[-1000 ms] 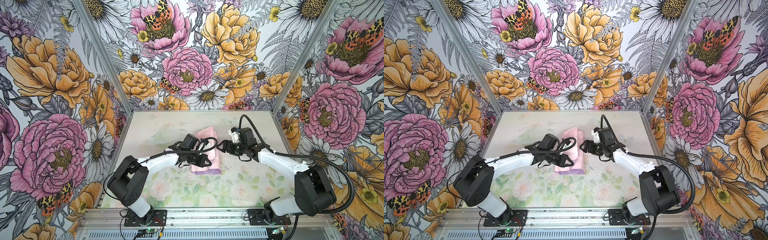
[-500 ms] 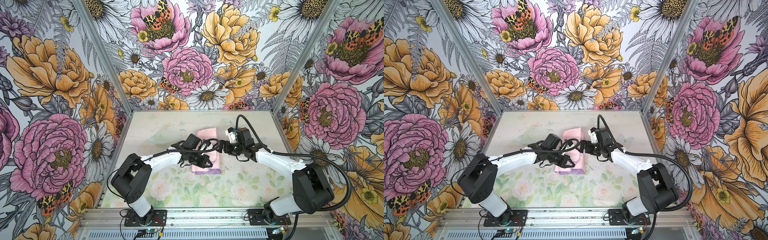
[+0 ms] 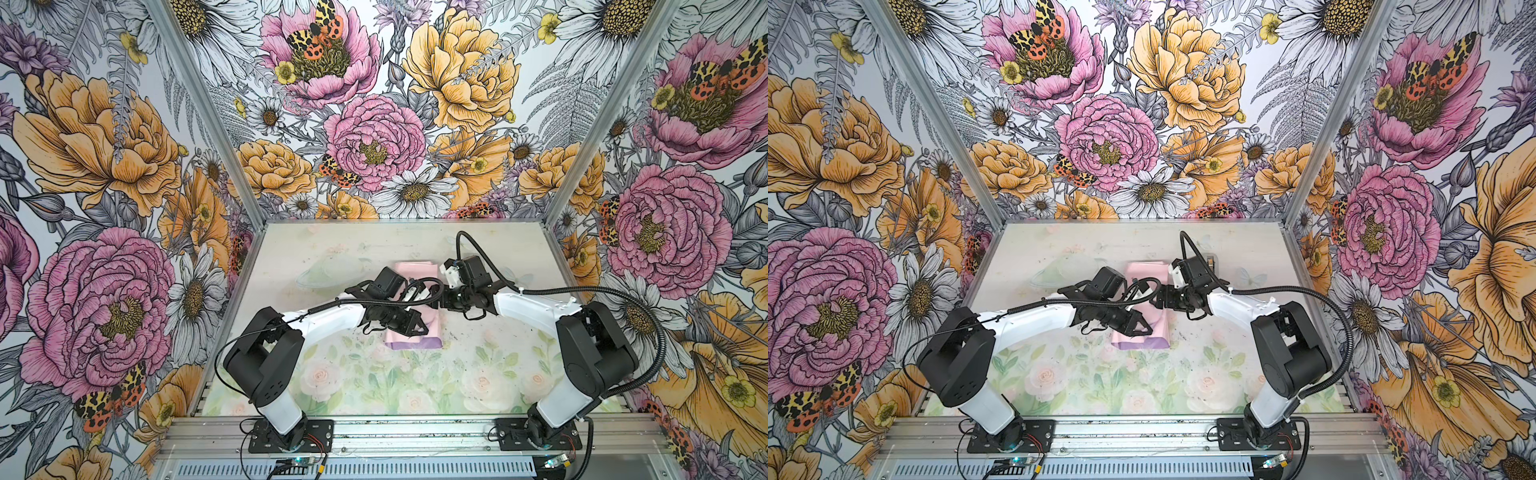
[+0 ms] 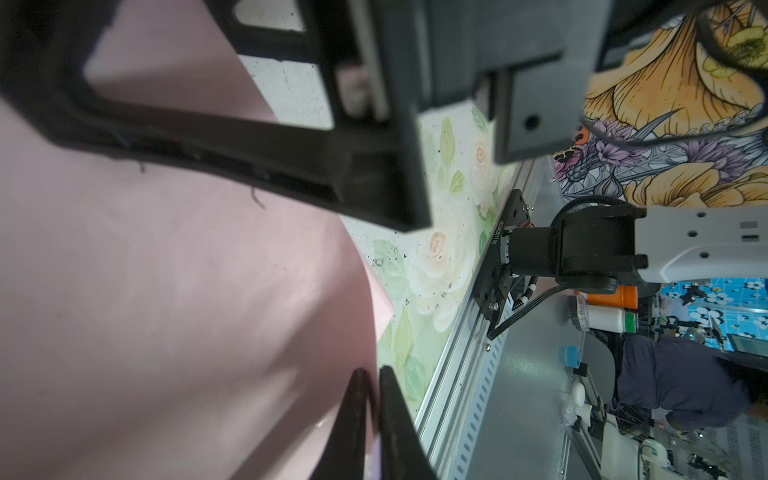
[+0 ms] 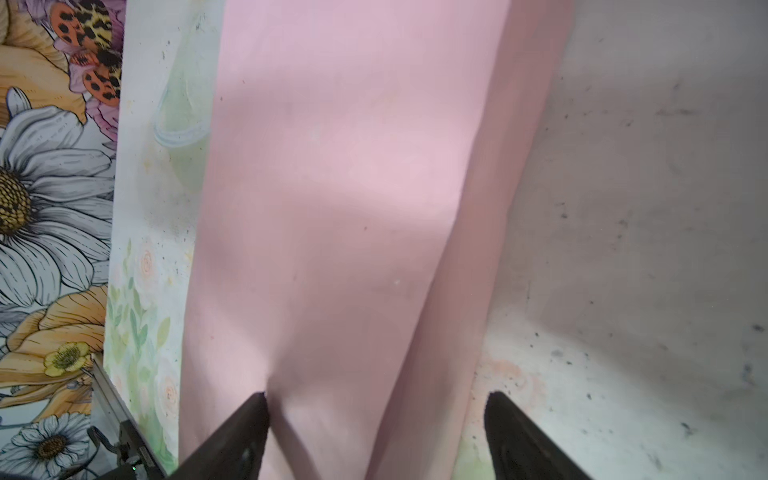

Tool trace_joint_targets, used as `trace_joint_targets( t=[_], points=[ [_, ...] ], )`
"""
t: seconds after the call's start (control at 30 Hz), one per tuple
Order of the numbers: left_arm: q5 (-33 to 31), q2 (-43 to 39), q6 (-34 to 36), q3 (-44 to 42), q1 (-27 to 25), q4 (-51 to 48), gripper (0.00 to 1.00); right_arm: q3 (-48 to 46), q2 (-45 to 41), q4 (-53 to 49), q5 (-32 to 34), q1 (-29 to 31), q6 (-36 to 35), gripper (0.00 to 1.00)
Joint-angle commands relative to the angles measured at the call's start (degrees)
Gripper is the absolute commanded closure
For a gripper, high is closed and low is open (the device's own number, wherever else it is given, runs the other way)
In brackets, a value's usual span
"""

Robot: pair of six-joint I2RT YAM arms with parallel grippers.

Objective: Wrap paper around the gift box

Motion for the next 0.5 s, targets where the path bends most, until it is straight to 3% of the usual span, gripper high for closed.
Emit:
trace_joint_targets(
  t=[0.0, 0.07, 0.17, 0.37, 0.47],
  points=[
    [-1.24, -1.25, -0.21, 2.17, -0.36, -0.43, 0.63, 0.85, 0.56, -0.06, 0.92, -0.03, -0.55, 0.26],
    [-2.64, -3.24, -1.97, 2.83, -0.02, -0.44, 0.52, 0.23, 0.59, -0.03, 1.23, 0.01, -0.3, 0.31],
    [-6.78, -6.61, -5.99, 2.9, 1.26, -0.44, 0.45, -0.13, 0.49, -0.07, 1.25, -0.12, -0.26, 0.35],
    [-22.22, -13.52, -19.4, -1.4, 8.38, -0.4, 0.39, 0.69, 0.0, -0.05, 1.07, -0.12, -0.08, 0.36],
    [-25.48, -13.77, -23.79, -4.9, 12.85, 0.33, 0.38, 1.27, -0.01, -0.07, 0.85, -0.12, 0.09, 0.36]
  ],
)
